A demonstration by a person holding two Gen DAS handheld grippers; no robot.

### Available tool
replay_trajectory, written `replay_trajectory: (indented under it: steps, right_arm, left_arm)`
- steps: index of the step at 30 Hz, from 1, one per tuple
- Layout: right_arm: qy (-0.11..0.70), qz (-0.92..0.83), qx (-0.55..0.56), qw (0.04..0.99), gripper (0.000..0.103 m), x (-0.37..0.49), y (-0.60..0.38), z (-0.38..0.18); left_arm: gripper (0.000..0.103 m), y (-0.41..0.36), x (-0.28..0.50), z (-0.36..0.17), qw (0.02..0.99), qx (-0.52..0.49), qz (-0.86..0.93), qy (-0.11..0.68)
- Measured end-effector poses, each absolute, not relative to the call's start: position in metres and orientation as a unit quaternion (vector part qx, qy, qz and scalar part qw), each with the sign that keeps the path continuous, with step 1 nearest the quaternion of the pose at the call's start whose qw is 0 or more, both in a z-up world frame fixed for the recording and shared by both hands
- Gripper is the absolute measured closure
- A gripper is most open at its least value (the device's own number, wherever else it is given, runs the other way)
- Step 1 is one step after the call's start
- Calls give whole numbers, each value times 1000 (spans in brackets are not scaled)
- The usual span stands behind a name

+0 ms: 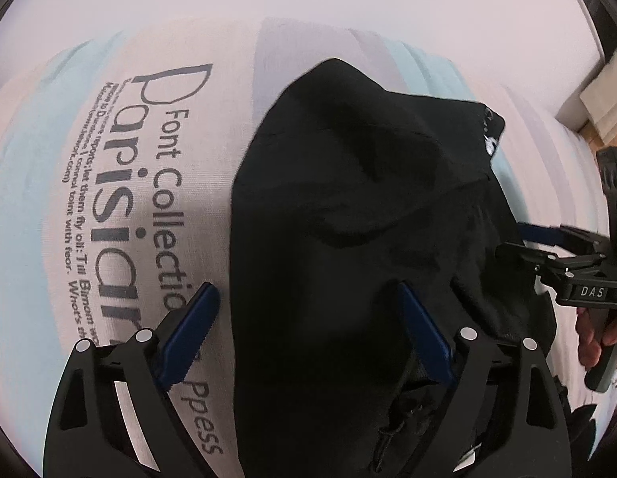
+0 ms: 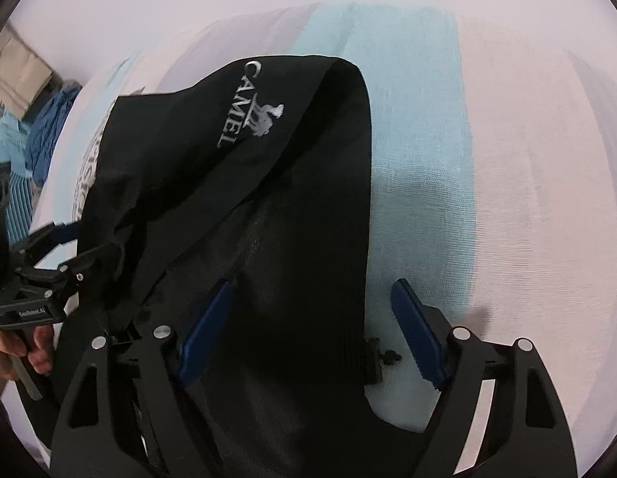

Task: Fold large clothes
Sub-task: 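Close both grippers on the folded black fabric beside the hood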

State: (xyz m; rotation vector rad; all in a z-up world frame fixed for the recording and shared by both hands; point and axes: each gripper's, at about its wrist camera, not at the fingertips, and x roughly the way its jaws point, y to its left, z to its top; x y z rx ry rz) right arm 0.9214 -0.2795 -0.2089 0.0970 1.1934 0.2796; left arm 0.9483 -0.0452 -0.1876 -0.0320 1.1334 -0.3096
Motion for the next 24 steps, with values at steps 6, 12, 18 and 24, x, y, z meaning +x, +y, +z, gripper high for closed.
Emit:
replay_trajectory:
  steps: [6, 12, 18, 24]
  right_arm:
    - [551, 139, 52, 821, 36, 924, -279, -204]
    - [549, 151, 55, 820, 38, 925, -268, -201]
    - [551, 126, 50, 824, 69, 924, -268, -208]
    - [553, 136, 42, 821, 81, 920, -264, -208]
  left_arm:
    - [16, -57, 970, -197, 830, -35, -144, 537]
    - [26, -48, 984, -196, 831, -54, -150, 533]
    - [49, -35, 985, -197, 833, -39, -142, 534]
    - [53, -24, 991, -199, 828, -31, -147, 540]
